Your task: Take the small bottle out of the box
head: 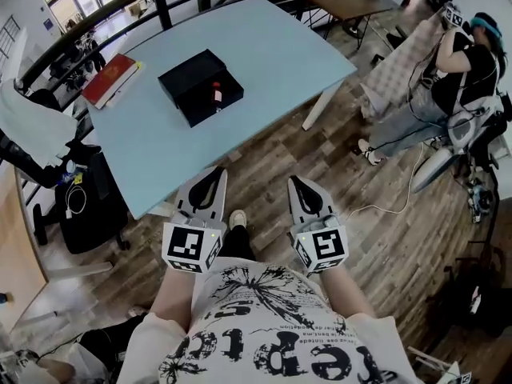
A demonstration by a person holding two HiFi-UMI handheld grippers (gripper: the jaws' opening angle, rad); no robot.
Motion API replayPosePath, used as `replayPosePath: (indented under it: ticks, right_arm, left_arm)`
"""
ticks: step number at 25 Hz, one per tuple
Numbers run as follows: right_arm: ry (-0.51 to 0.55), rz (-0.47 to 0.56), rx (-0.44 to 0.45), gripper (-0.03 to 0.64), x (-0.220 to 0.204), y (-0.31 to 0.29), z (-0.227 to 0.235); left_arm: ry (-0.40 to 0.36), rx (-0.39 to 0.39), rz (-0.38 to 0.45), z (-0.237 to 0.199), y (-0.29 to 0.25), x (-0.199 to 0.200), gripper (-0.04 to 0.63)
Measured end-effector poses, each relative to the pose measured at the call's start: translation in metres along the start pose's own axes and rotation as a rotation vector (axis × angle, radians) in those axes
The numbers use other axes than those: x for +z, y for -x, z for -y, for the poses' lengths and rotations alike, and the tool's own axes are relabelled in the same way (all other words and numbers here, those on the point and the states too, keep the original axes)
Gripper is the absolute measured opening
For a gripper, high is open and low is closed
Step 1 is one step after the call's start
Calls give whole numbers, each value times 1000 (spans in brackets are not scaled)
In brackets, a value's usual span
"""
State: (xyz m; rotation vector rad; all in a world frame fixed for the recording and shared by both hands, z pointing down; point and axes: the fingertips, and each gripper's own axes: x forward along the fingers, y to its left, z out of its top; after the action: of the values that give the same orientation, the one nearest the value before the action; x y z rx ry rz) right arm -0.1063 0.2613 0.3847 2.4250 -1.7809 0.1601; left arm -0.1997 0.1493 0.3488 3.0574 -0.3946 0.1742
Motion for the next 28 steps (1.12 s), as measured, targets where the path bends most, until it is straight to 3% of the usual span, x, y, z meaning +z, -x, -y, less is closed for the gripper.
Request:
replayPosePath:
  ticks: [9, 21, 28]
  right_arm:
    - [-3, -3, 49, 12, 27, -163, 45]
    - [-5, -37, 189, 12, 26, -298, 68]
    - [40, -49, 409, 12, 28, -358, 87]
  left_arm:
    - [7, 42, -12, -116, -117, 21, 23]
    - [56, 202, -93, -194, -178, -2, 23]
    - [95, 376, -146, -207, -218, -17, 23]
